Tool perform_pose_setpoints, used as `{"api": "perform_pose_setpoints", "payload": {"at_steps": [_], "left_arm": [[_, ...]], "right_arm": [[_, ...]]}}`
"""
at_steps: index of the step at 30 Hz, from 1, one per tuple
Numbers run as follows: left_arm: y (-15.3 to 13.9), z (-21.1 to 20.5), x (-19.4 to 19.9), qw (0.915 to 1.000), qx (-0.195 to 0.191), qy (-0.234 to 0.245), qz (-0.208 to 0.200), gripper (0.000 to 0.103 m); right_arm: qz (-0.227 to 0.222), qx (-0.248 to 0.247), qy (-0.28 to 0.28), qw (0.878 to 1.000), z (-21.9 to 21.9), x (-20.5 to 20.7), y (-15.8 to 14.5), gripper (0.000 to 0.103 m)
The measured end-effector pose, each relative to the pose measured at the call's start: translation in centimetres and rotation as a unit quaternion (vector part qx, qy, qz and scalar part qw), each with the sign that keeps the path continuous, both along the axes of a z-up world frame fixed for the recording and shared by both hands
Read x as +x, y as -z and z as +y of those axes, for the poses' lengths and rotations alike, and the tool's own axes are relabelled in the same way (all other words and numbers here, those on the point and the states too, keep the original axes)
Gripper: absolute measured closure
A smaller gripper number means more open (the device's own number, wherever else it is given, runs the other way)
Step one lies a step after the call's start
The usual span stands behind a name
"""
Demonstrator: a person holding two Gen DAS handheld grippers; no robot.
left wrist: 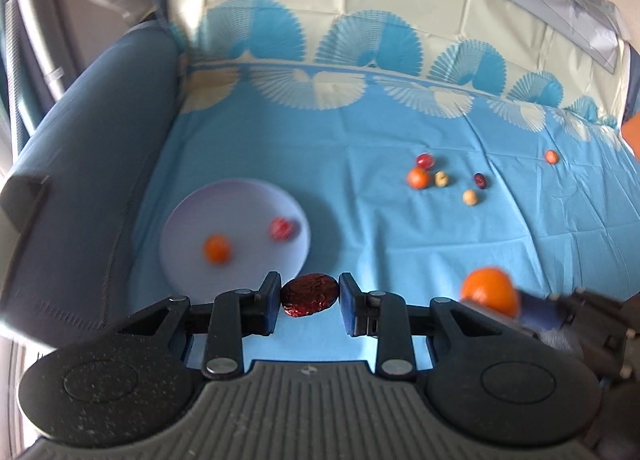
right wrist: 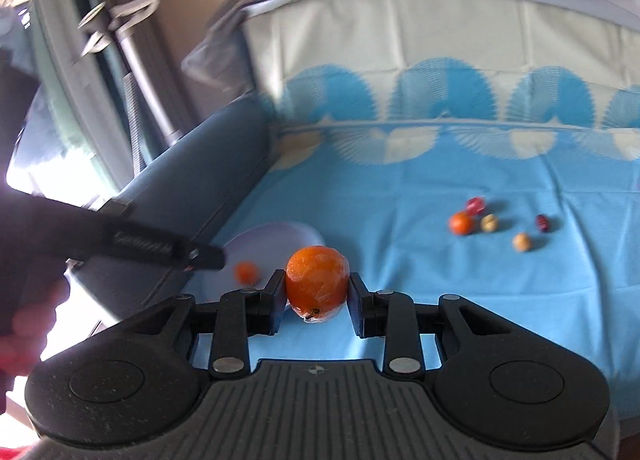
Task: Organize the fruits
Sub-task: 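Carry the date and orange over the plate and open both tools to drop them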
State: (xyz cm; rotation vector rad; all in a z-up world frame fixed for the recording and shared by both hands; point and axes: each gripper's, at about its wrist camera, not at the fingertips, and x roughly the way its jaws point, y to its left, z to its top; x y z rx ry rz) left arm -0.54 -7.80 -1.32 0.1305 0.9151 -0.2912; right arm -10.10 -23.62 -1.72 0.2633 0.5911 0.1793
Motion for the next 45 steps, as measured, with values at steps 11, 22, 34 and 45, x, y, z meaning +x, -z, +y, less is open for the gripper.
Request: {"api": "perform_pose_setpoints", "payload": {"at_steps": [11,22,34,45], "left_arm": [[-0.7,7.2,-5.3,0.9984,-0.037,-0.042,-0.012,0.069],[-1.1,8.7,-5.9,0.9966,-0.056,-0.057,-0.022,0.069],[-0.6,8.4,-5.3,0.9965,-0.055,-0.061,-0.015,0.069],[0.0,8.4,-2.9,0.9965,-0.049,-0.067,-0.012,0.069]], "right_arm": [[-0.025,-0.086,-0.073,0.993,7.1,-2.5,-2.5,0.069],[-0.033,-0.118,-0.083,0.989,9.2,-4.0,-2.8,0.069],[-0.023,-0.114,-0.080,0.990,9.1,-3.3,-2.7,0.069],[0.000,-0.104,-0.070,0.992,8.9,-1.3,-1.6,0.069]]}}
